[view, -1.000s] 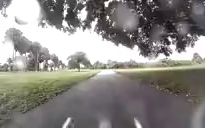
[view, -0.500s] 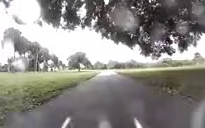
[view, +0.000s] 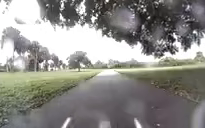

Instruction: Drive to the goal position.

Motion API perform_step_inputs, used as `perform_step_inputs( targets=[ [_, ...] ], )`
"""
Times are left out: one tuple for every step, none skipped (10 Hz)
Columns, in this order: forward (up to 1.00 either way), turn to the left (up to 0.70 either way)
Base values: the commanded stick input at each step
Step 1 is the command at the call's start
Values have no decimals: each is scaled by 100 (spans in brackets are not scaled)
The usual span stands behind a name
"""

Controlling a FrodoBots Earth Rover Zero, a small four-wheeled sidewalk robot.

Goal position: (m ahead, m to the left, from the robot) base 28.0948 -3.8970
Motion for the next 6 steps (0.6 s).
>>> perform_step_inputs(
  targets=[
    [100, 0],
    [100, 0],
    [100, 0],
    [100, 0],
    [100, 0],
    [100, 0]
  ],
)
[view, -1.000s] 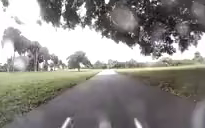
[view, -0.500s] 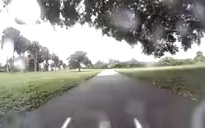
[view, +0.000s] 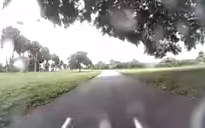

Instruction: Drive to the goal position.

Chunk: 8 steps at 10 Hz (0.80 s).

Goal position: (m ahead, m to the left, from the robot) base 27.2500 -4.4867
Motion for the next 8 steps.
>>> perform_step_inputs(
  targets=[
    [100, 0],
    [100, 0],
    [100, 0],
    [100, 0],
    [100, 0],
    [100, 0],
    [100, 0],
    [100, 0]
  ],
)
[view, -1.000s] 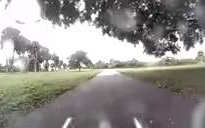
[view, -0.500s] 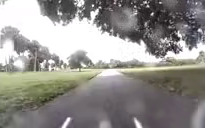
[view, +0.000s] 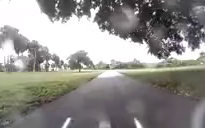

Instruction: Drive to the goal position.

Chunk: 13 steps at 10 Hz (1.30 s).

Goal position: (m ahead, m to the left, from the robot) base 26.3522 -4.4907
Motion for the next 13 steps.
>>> perform_step_inputs(
  targets=[
    [100, 0],
    [100, 0],
    [100, 0],
    [100, 0],
    [100, 0],
    [100, 0],
    [100, 0],
    [100, 0],
    [100, 0],
    [100, 0],
    [100, 0],
    [100, 0],
    [100, 0]
  ],
)
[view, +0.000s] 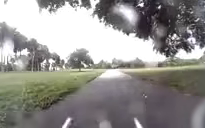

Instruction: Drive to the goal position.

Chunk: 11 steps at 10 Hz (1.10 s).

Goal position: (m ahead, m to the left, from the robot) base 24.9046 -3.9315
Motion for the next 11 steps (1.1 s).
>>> perform_step_inputs(
  targets=[
    [100, -1],
    [100, -1],
    [100, -17],
    [100, -28],
    [100, -1],
    [100, 0],
    [100, 0],
    [100, -15],
    [100, -11],
    [100, 0],
    [100, 0]
  ],
)
